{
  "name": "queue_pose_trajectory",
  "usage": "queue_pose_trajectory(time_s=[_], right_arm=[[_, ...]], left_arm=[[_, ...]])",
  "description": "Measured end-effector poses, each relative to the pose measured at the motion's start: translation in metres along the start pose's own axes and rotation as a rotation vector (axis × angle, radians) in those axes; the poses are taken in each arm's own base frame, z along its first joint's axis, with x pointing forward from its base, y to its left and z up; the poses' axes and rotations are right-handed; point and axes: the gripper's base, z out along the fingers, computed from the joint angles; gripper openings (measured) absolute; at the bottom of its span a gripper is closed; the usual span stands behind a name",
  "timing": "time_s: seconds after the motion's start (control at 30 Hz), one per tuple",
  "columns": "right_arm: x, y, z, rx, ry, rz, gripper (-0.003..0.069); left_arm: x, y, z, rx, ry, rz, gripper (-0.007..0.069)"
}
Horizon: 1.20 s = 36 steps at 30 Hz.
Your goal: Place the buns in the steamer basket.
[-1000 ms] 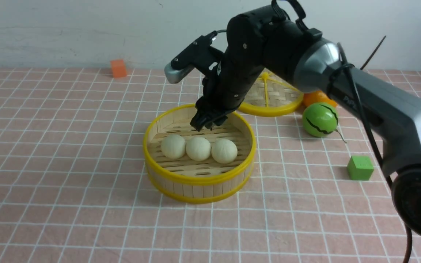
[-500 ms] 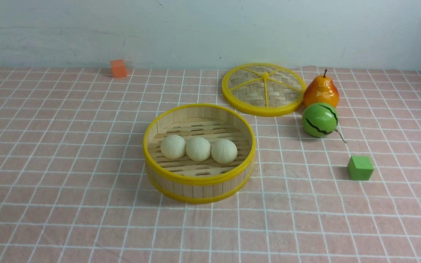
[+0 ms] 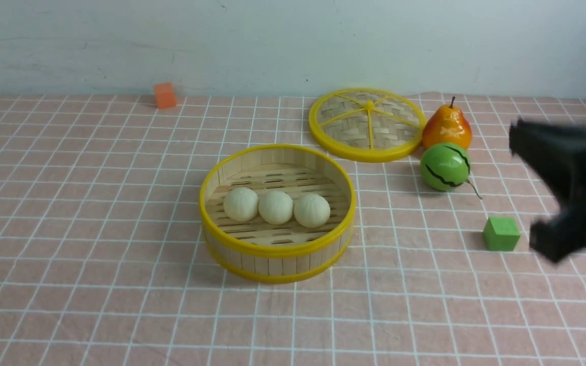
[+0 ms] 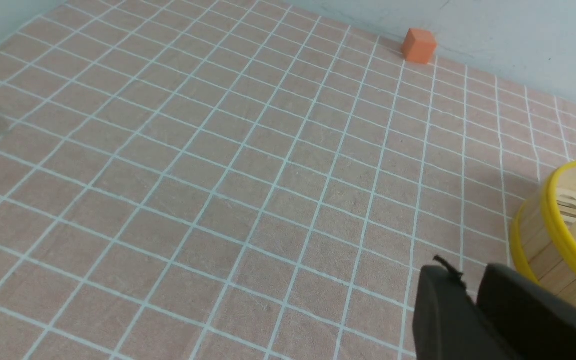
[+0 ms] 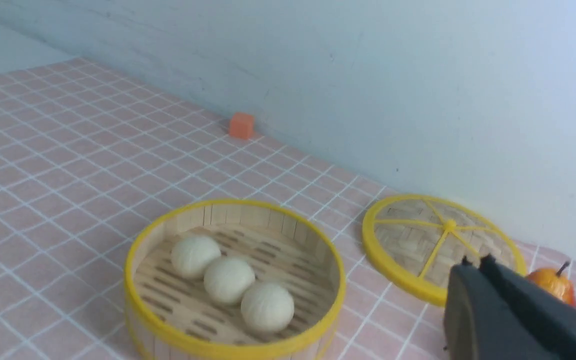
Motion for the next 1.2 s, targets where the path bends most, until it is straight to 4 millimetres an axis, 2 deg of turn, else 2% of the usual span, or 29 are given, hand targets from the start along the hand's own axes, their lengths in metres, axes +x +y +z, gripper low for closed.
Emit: queue_pose_trajectory(time_s=[0.03,0.07,0.13,0.23,0.3,0.33,0.37,0.57,0.63,0.73,0.83,1.0,1.2], right_arm=[[0.028,0.002,-0.007,0.000,0.016,0.001,0.0000],[0.032,0.003,-0.008,0.000,0.015,0.002,0.0000],[0.073,0.006,-0.022,0.002,0.023,0.003,0.0000],[0.115,0.009,-0.037,0.009,0.052,0.008,0.0005],[0.135,0.010,-0.046,0.014,0.076,0.012,0.0008],[0.137,0.010,-0.047,0.015,0.080,0.013,0.0008],[0.147,0.010,-0.051,0.024,0.118,0.036,0.0008],[0.147,0.000,-0.061,0.141,0.111,0.204,0.0008],[0.144,-0.004,-0.070,0.180,0.072,0.196,0.0010],[0.141,-0.007,-0.085,0.223,0.036,0.095,0.0009],[0.143,-0.007,-0.098,0.274,0.034,0.064,0.0009],[0.153,-0.008,-0.112,0.371,0.071,0.137,0.0010],[0.162,-0.009,-0.117,0.432,0.141,0.219,0.0010]], left_arm=[[0.000,0.000,0.000,0.000,0.000,0.000,0.0105],[0.000,0.000,0.000,0.000,0.000,0.000,0.0106],[0.000,0.000,0.000,0.000,0.000,0.000,0.0109],[0.000,0.000,0.000,0.000,0.000,0.000,0.0110],[0.000,0.000,0.000,0.000,0.000,0.000,0.0112],[0.000,0.000,0.000,0.000,0.000,0.000,0.0112],[0.000,0.000,0.000,0.001,0.000,0.000,0.0113],[0.000,0.000,0.000,0.000,0.000,0.000,0.0121],[0.000,0.000,0.000,-0.001,-0.001,0.002,0.0123],[0.000,0.000,0.000,-0.003,-0.001,0.003,0.0125],[0.000,0.000,0.000,-0.004,-0.001,0.003,0.0126],[0.000,0.001,0.000,-0.006,0.000,0.003,0.0128],[0.000,0.001,0.000,-0.008,0.001,0.003,0.0134]])
